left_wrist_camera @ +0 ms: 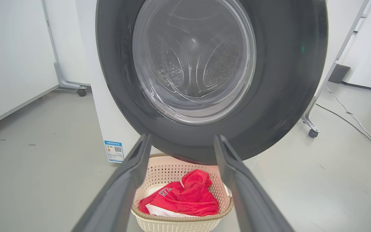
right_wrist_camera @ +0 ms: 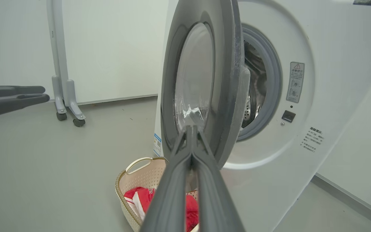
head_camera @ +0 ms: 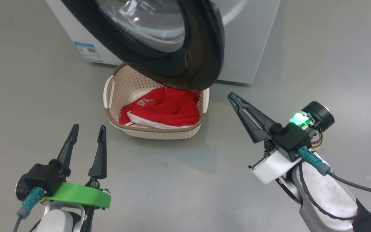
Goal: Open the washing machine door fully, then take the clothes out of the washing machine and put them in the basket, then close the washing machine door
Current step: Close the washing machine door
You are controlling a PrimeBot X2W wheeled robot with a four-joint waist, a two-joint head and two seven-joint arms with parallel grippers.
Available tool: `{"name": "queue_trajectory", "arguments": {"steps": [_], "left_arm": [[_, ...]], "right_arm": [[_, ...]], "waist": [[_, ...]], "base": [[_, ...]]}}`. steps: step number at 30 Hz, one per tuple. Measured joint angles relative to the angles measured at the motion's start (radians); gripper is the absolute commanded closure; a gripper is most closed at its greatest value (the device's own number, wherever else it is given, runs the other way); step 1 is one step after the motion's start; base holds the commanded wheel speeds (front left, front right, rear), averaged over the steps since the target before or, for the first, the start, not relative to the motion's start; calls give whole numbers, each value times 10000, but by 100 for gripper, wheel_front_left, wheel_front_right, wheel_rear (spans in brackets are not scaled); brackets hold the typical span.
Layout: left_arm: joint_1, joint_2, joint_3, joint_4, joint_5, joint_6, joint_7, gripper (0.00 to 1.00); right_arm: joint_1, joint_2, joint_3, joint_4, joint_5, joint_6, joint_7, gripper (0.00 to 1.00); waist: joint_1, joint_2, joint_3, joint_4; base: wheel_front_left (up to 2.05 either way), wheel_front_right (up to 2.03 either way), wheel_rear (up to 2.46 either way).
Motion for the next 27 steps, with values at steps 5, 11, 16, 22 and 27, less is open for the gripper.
{"name": "queue_trajectory", "arguments": {"steps": [5, 11, 16, 22, 27], "left_arm": [[-225, -96, -17, -67, -4, -8, 0, 0], [-533, -226, -81, -81, -8, -17, 0, 0], [-788, -268, -79, -113, -107, -88, 0, 0], [-997, -332, -63, -90, -173, -88, 0, 0], [-1156, -366, -59, -79, -188, -90, 0, 0]], "right_arm": [[-822, -104, 608, 198, -33, 2, 192, 100], [-1932, -307, 838, 418, 29, 2, 351, 100], [-2673, -537, 698, 734, 84, 2, 491, 100], [-3368, -709, 307, 1216, 267, 2, 520, 100], [-3733, -851, 240, 1465, 341, 84, 518, 100]], "waist": [[0, 0, 436, 409], [0, 0, 1022, 848], [0, 0, 1516, 1185], [0, 0, 2107, 1544], [0, 0, 2402, 1684]], "base": [[0, 0, 0], [0, 0, 0], [0, 0, 0], [0, 0, 0], [0, 0, 0]]}}
